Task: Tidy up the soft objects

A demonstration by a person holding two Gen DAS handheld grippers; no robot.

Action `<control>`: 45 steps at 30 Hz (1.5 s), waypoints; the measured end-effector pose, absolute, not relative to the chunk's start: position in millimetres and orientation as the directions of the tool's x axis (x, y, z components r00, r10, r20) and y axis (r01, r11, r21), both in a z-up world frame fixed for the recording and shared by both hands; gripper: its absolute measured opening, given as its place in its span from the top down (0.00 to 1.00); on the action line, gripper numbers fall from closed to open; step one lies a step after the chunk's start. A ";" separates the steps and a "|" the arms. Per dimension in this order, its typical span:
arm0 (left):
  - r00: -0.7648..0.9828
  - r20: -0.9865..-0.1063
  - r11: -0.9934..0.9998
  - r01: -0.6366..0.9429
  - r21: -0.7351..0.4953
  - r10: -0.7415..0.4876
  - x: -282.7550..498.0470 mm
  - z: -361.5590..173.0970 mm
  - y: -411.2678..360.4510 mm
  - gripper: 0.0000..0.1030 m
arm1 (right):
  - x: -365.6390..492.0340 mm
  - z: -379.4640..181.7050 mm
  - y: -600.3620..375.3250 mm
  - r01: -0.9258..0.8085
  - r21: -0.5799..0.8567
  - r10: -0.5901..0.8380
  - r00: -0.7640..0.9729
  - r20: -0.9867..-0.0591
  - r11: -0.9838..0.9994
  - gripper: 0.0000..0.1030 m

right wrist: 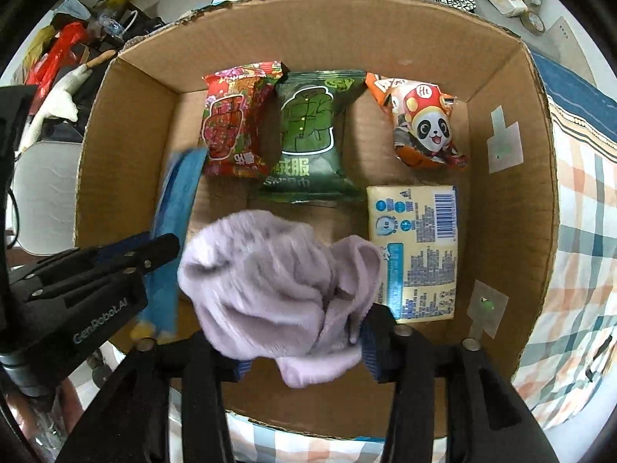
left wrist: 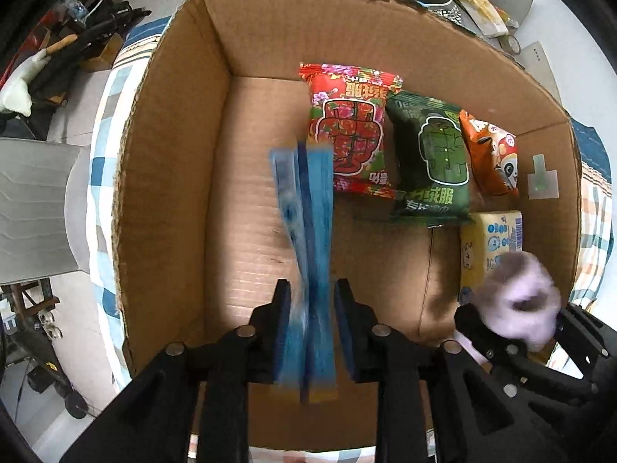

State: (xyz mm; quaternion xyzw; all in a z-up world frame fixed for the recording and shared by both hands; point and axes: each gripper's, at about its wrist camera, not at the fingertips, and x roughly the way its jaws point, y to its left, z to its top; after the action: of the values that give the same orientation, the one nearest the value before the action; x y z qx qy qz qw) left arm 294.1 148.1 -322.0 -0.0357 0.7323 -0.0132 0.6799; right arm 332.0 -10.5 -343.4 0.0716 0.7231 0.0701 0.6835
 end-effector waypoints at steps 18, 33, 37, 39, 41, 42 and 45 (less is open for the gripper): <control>0.079 -0.997 1.000 -0.015 -0.005 -0.003 279.7 -273.3 151.7 0.08 | 311.0 -303.7 -32.5 0.020 0.103 0.102 0.049 -0.994 0.995 0.00; 0.196 -0.980 0.999 -0.036 0.016 0.022 246.0 -229.1 147.9 0.07 | 277.8 -262.2 -44.0 0.057 0.063 0.054 0.147 -0.988 0.996 0.00; 0.240 -0.971 0.999 -0.037 0.006 0.015 233.1 -205.7 147.2 0.07 | 264.2 -236.2 -45.5 0.056 0.055 0.043 0.192 -0.980 0.997 0.00; 0.266 -0.964 0.999 -0.035 0.002 0.011 225.1 -191.5 147.1 0.07 | 256.9 -220.9 -47.7 0.063 0.056 0.041 0.219 -0.975 0.996 0.00; 0.298 -0.954 0.999 -0.035 -0.008 0.003 215.8 -174.7 147.3 0.07 | 247.9 -203.3 -52.6 0.079 0.060 0.038 0.252 -0.967 0.995 0.00; 0.314 -0.950 0.999 -0.034 -0.005 0.006 210.9 -165.9 146.7 0.07 | 243.3 -194.4 -54.7 0.085 0.056 0.032 0.267 -0.963 0.995 0.00; 0.360 -0.933 1.000 -0.025 -0.012 -0.003 197.7 -140.1 143.3 0.07 | 227.5 -167.7 -58.2 0.088 0.055 0.025 0.312 -0.950 0.995 0.00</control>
State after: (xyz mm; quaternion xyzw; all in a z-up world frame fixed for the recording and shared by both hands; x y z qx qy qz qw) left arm 197.7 143.3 -140.1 -0.0122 0.5656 0.0069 0.8246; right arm 227.5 -58.2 -167.7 0.0483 0.5861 -0.0195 0.8086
